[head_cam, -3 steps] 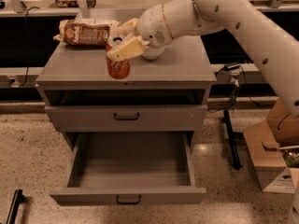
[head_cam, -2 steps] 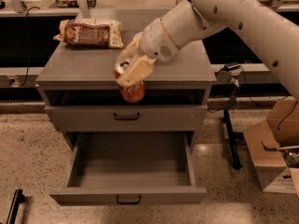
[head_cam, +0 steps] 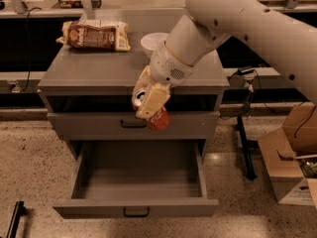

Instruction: Place coke can into middle drawer

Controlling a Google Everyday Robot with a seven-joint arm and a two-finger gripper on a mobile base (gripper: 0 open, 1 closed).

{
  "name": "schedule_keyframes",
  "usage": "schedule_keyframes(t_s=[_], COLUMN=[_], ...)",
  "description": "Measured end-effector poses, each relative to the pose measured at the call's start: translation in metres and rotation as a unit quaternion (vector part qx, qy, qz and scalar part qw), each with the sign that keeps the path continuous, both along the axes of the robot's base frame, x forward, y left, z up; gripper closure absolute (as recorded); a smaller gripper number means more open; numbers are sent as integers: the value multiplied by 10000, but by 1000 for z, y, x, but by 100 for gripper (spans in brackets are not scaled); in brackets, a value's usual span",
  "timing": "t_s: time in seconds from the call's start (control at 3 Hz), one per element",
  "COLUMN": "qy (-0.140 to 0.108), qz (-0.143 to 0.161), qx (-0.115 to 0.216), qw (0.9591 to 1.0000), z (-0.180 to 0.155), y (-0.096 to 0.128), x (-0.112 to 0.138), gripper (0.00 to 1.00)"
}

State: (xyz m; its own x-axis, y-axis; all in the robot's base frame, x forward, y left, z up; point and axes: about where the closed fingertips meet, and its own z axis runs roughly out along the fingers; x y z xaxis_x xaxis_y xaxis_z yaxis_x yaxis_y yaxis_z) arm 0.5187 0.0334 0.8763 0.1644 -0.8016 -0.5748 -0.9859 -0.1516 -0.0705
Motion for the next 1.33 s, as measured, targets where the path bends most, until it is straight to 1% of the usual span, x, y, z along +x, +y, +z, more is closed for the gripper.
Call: schedule_keyframes(t_s=[0.33, 0.67, 1.0, 1.33], qy=[16, 74, -9, -265], qz=[-111, -569, -956, -1276], qx=[529, 885, 1139, 1208], qw=[9985, 9944, 9889, 9841], z=[-23, -81, -133, -137], y=[0, -20, -37, -44], x=[-1, -17, -33, -20], gripper=[100, 100, 100, 100])
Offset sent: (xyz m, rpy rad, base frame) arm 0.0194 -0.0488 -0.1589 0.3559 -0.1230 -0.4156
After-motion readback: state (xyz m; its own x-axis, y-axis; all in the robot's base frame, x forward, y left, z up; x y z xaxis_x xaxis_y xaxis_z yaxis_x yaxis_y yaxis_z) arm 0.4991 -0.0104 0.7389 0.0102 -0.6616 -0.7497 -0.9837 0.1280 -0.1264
